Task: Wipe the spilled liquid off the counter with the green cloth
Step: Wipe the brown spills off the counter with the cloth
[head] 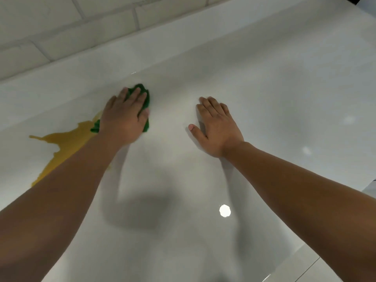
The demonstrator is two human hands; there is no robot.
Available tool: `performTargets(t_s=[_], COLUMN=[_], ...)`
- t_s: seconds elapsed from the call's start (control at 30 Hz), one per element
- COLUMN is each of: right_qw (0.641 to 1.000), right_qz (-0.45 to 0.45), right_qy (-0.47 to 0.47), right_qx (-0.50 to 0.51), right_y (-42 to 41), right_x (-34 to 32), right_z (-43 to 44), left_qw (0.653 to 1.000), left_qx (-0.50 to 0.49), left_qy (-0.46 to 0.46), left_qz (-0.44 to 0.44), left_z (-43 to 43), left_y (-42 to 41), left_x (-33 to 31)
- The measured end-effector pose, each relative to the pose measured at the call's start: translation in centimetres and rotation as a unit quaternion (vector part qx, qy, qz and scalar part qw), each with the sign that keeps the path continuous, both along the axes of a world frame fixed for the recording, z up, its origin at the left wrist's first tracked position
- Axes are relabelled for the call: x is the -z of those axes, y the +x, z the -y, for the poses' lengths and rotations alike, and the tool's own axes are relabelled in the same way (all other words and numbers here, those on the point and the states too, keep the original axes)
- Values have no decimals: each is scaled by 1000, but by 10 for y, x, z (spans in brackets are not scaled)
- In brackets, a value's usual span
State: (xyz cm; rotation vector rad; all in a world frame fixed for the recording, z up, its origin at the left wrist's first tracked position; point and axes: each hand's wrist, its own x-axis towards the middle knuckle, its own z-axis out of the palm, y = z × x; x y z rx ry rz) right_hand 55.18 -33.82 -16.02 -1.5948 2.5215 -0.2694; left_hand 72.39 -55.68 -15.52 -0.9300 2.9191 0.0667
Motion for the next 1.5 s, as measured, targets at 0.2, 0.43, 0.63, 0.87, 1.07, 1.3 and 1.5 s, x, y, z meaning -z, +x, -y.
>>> performTargets(t_s=[0.2,0.43,0.63,0.87,1.07,1.3,1.5], right_qw=[1000,1000,1000,1000,1000,999,996], right_qz=[-4,5,2,1,5,32,1], right_qy=[-6,-10,-10,-5,-10,-31,-62], right_qx=[0,5,3,4,11,7,64], right_y=[-1,0,-1,-1,0,-2,-27], right_x=[1,0,1,1,0,0,-5], right_z=[1,-1,1,2,0,-3,-32], left_qw=[1000,985,999,1000,990,1000,1000], left_qx=[-23,172,53,-8,139,-4,-2], left_qy=[2,16,3,-1,8,0,5], left_qz=[4,-16,0,-2,-10,-2,7], left_z=[9,-49,4,1,-54,7,-2], left_y=[-85,-54,-11,-85,-58,-47,-139], left_x=[-2,-4,0,-3,-5,-2,-4])
